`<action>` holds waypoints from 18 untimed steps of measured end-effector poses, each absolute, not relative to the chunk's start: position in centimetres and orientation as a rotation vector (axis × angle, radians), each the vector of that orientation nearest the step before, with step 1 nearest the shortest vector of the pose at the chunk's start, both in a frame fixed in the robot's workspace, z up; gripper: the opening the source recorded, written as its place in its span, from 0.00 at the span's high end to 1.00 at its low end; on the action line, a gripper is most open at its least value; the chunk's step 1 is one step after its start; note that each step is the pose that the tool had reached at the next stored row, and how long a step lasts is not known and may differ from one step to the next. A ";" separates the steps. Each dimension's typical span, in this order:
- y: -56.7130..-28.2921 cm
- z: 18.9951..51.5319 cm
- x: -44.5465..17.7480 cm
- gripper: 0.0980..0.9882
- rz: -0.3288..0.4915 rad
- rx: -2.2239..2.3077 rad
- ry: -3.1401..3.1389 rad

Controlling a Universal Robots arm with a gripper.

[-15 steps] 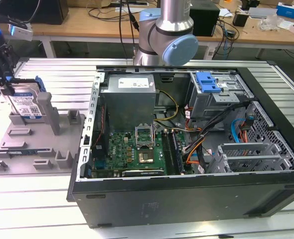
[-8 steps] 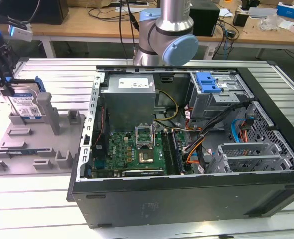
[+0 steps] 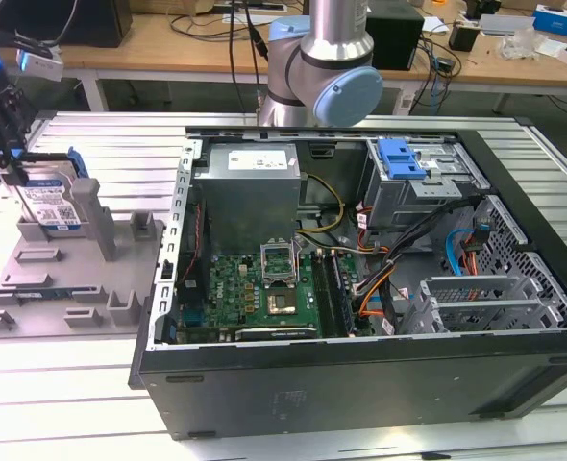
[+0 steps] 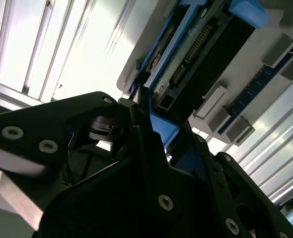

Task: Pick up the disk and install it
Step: 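Pick up the disk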

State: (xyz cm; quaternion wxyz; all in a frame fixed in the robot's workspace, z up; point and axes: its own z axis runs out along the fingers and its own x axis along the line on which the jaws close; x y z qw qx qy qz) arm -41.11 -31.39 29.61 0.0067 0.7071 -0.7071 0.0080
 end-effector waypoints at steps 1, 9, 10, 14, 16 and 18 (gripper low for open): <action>-31.4 29.7 -41.1 0.70 0.023 2.213 -2.213; -31.4 30.5 -41.1 0.70 -0.005 2.225 -2.225; -31.4 30.7 -41.1 0.70 -0.008 2.227 -2.227; -31.5 31.5 -41.1 0.70 -0.014 2.230 -2.230; -31.5 32.1 -41.1 0.70 -0.018 2.231 -2.231; -31.5 32.7 -41.1 0.70 -0.022 2.233 -2.233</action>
